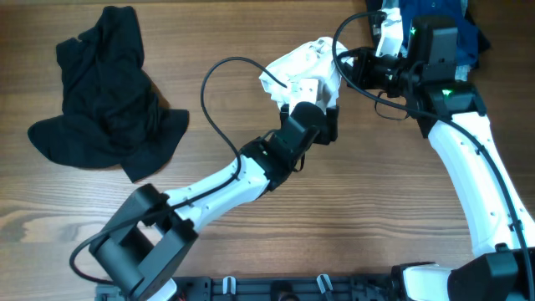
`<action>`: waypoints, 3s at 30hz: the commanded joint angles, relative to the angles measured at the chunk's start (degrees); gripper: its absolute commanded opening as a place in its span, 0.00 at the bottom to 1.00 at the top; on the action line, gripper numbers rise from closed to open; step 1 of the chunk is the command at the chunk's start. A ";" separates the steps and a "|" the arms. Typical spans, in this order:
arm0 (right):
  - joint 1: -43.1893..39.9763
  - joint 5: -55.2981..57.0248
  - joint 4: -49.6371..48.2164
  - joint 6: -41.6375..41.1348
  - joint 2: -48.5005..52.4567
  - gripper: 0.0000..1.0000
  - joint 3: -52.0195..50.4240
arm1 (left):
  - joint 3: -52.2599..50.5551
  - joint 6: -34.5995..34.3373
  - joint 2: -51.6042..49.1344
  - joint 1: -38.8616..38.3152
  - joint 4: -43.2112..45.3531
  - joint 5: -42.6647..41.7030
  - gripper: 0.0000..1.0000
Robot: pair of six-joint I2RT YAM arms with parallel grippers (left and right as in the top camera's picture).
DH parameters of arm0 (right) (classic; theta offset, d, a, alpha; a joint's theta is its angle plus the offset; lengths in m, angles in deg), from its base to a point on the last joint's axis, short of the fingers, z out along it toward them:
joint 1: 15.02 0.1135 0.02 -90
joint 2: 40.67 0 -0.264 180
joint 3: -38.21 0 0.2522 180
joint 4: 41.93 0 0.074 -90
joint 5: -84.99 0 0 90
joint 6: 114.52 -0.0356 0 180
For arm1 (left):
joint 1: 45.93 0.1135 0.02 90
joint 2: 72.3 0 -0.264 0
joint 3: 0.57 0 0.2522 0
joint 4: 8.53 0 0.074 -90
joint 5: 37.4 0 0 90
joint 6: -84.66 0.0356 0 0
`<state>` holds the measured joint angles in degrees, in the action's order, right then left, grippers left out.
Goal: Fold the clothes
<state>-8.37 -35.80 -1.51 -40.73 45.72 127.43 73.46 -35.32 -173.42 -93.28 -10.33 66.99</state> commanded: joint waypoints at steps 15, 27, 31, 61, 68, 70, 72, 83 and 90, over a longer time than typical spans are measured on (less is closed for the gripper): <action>-0.09 0.37 -0.37 1.20 -0.46 0.04 0.33 | 0.07 -0.44 -1.44 4.55 5.03 14.08 0.04; -0.20 4.28 4.35 2.73 -0.46 0.08 0.33 | 0.07 15.32 14.25 4.61 0.31 19.19 0.04; -0.20 6.51 6.19 2.69 -0.46 0.14 0.28 | 0.07 17.62 18.62 4.63 -0.04 19.39 0.04; 5.38 -5.20 3.56 1.20 -0.07 0.80 -15.54 | 0.07 17.79 20.87 9.29 16.63 19.32 0.04; 13.27 -0.74 -2.40 -3.02 2.03 0.79 -16.76 | 0.07 17.77 20.87 9.22 26.99 14.56 0.04; 13.84 -0.79 -4.57 -5.92 2.36 0.79 -16.79 | 0.20 17.59 20.87 9.20 31.50 13.22 0.04; 14.27 -0.74 -6.91 -8.83 2.56 0.79 -16.87 | 0.57 17.57 20.87 8.94 34.16 13.09 0.04; 14.40 4.63 -14.25 -21.27 2.78 0.77 -16.98 | 4.92 17.62 20.87 8.48 35.47 13.11 0.04; 12.26 5.92 -16.76 -21.29 2.78 0.77 -16.98 | 10.51 17.88 20.87 8.63 35.43 13.14 0.04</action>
<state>5.53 -31.82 -16.75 -60.71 47.43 110.60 79.14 -18.38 -153.18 -84.61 24.25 80.76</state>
